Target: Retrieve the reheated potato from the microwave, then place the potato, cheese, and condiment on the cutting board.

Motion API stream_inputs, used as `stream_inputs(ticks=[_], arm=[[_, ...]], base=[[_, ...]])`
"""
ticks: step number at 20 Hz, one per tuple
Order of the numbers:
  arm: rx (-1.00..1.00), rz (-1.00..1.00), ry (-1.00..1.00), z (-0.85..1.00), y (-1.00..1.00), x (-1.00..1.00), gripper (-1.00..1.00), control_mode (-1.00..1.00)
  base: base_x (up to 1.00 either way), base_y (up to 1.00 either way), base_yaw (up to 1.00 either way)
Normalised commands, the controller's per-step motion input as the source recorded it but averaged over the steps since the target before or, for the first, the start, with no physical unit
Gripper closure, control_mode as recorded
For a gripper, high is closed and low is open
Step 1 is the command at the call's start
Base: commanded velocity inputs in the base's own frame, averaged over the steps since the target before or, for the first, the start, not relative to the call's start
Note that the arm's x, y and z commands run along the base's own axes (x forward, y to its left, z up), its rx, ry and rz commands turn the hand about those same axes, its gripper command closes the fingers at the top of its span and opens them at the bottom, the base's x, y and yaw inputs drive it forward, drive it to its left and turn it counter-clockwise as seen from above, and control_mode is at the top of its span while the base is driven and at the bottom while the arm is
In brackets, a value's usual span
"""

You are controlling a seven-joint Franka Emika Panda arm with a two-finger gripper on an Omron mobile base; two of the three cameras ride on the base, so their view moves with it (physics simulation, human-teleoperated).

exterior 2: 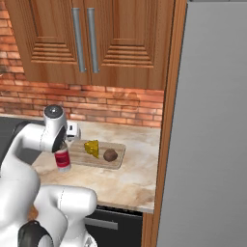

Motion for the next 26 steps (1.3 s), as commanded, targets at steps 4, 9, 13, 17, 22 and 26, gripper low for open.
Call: stream_inputs(ticks=[4, 9, 13, 17, 22, 26], arm=[[0.00, 0.00, -0.01, -0.14, 0.07, 0.16, -1.00, -1.00], [0.00, 0.00, -0.01, -0.14, 0.12, 0.07, -1.00, -1.00], [0.00, 0.00, -0.01, -0.10, 0.16, 0.00, 1.00, -1.00], [0.00, 0.00, -0.05, 0.00, 0.00, 0.00, 1.00, -1.00], [0.00, 0.00, -0.12, 0.09, 0.00, -0.25, 1.00, -1.00], [0.00, 0.00, -0.17, 0.52, 0.00, -0.42, 1.00, -1.00]], base=[[0.00, 0.00, 0.00], [0.00, 0.00, 0.00], [0.00, 0.00, 0.00], [0.00, 0.00, 0.00], [0.00, 0.00, 0.00], [0.00, 0.00, 0.00]])
